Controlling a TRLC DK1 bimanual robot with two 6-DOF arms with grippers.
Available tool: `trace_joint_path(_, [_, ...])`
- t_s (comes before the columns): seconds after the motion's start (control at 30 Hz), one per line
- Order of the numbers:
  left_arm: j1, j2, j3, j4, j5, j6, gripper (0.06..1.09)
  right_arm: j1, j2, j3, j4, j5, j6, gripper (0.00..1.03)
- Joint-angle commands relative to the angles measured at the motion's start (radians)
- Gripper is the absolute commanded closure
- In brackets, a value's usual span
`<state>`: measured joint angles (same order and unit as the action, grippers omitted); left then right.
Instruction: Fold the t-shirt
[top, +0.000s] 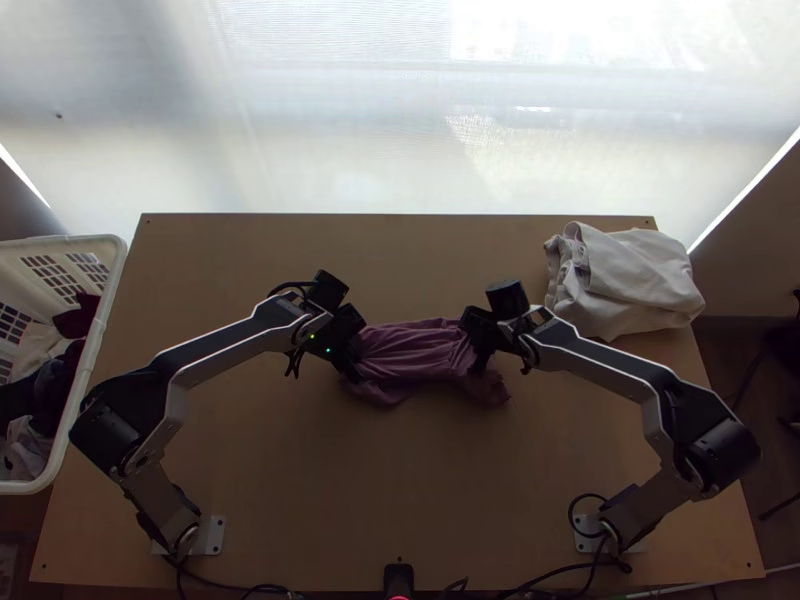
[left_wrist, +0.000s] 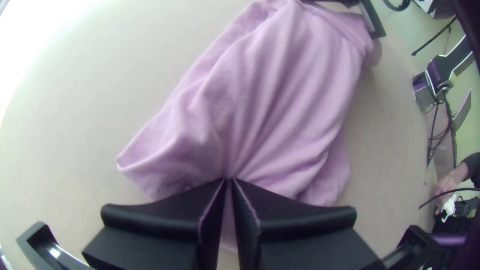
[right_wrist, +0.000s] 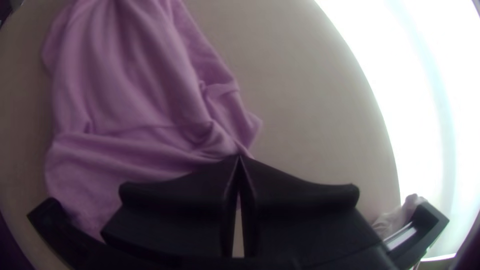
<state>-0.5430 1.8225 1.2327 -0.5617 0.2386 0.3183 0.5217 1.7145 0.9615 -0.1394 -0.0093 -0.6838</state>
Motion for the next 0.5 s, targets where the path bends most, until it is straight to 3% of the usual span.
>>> trace_joint_path(0.0, [-0.015, -0.014, -0.006, -0.018, -0.005, 0.011, 0.92, -0.095, 0.083, 0.112, 0.026, -0.009, -0.042, 1.00])
trace_joint_path(0.33, [-0.005, -0.043, -0.010, -0.058, -0.007, 0.030, 0.90, -0.172, 0.011, 0.149, 0.011, -0.009, -0.033, 1.00])
trace_joint_path(0.47, [0.021, -0.080, -0.010, -0.079, -0.007, 0.030, 0.69, -0.177, -0.107, 0.135, -0.089, -0.011, -0.022, 1.00])
